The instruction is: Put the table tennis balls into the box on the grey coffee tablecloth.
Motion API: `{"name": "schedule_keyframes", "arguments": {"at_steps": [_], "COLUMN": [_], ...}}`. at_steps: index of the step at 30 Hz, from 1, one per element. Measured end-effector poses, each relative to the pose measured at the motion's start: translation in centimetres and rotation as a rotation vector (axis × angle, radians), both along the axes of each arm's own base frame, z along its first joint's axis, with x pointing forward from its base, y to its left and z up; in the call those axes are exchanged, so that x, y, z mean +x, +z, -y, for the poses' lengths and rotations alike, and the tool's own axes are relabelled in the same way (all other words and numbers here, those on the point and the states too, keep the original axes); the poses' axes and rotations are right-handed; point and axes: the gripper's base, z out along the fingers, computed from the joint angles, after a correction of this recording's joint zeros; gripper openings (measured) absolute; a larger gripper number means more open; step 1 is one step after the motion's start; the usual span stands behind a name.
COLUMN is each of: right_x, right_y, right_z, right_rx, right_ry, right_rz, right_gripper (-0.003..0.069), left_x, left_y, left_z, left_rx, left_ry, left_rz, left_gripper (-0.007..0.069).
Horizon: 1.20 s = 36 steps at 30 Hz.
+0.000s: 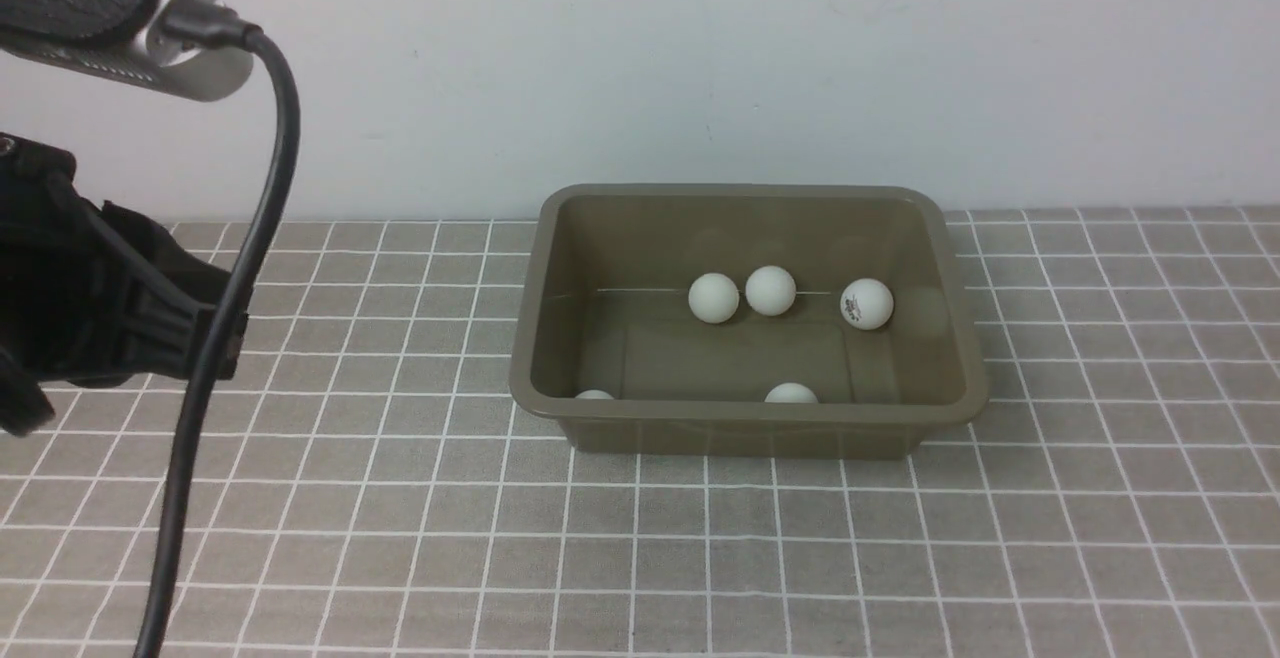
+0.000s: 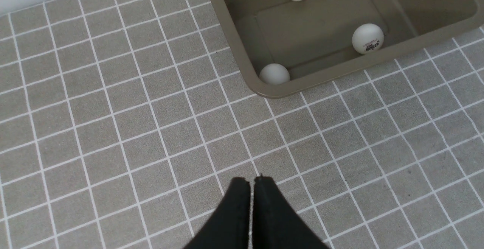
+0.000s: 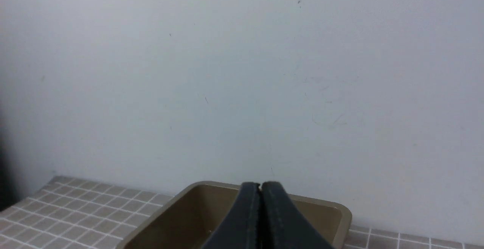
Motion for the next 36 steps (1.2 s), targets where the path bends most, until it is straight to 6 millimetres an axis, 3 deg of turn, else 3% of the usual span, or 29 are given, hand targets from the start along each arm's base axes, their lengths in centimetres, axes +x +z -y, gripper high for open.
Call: {"name": "schedule_keyframes", "arguments": {"at_steps": [6,17,22,28,36], "right_x": [-1.3,-1.2,-1.2,-1.2,-1.2], "right_y": [-1.2,-1.3,-1.3,-1.3,-1.3], "right_z": [0.5,0.5,0.5,0.5,0.5], "right_rx": [0.038,0.031,0.019,0.019,0.018], "right_ry": [0.003,0.002,-0.001,-0.001,-0.001], "right_rz": [0.059,0.055,0.059,0.06,0.06], "right_gripper": [-0.0014,-0.0014,-0.0014,-0.0014,-0.0014], "left_x": [-1.0,-9.8,-13.1,-14.7,-14.6], "left_y": [0.0,-2.6,-2.2,-1.9,-2.1], "left_z": [-0.3,-3.0,-3.8,-4.3,-4.4], "left_rx": [-0.016,-0.191,-0.266,-0.291,-0.248], "left_ry": [0.004,0.037,0.023,0.013,0.005], "left_rz": [0.037,0.347,0.454,0.519,0.552], "left_gripper": [-0.0005,-0.0005,-0.0005,-0.0005,-0.0005]}}
